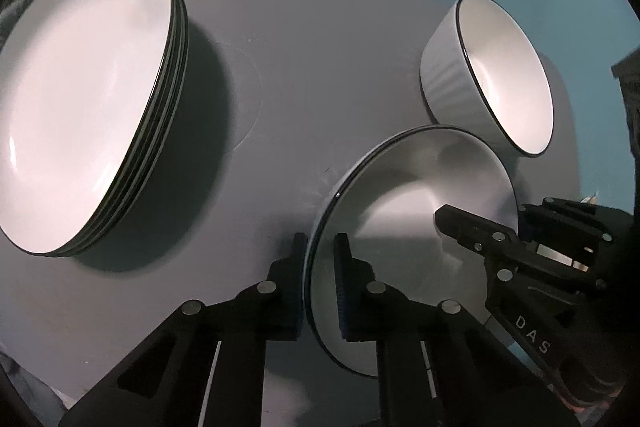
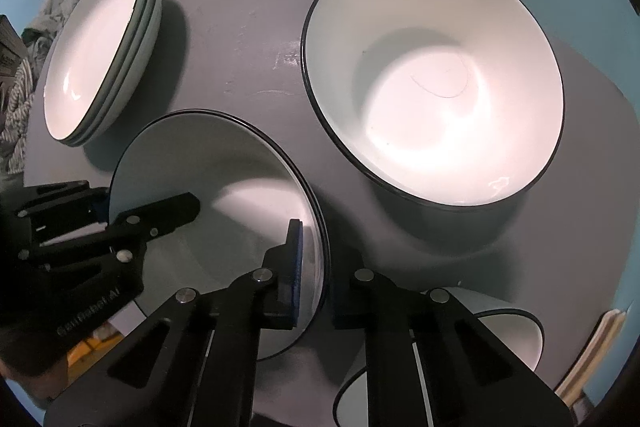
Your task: Organize plates and bowls
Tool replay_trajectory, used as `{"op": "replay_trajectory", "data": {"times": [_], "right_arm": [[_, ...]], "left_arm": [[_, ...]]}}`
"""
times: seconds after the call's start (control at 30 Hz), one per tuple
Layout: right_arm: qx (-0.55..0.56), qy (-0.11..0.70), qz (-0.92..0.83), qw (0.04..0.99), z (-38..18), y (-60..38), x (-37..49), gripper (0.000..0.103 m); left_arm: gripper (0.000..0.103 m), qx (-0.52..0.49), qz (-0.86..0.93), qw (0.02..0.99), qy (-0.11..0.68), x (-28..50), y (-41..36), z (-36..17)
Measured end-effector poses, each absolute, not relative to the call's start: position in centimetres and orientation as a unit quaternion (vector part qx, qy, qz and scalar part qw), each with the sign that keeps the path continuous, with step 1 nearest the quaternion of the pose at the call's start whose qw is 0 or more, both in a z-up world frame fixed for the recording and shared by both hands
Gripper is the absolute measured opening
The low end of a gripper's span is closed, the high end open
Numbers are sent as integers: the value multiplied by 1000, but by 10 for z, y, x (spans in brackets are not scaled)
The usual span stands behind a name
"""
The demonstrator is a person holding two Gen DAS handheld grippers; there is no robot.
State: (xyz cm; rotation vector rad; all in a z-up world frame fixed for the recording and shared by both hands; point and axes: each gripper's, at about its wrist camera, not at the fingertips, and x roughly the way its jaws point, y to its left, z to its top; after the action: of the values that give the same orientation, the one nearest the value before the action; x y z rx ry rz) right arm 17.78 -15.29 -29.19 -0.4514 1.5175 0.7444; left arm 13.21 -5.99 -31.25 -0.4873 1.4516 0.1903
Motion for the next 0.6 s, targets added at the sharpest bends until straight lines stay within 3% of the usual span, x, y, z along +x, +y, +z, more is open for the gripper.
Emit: {"op": "replay_trajectory", "data": {"times": [0.6], "right_arm": [[-182, 667, 319, 648, -276, -145, 175, 7]], "left_arm": [[12, -242, 102, 711, 653, 134, -58, -292]]}}
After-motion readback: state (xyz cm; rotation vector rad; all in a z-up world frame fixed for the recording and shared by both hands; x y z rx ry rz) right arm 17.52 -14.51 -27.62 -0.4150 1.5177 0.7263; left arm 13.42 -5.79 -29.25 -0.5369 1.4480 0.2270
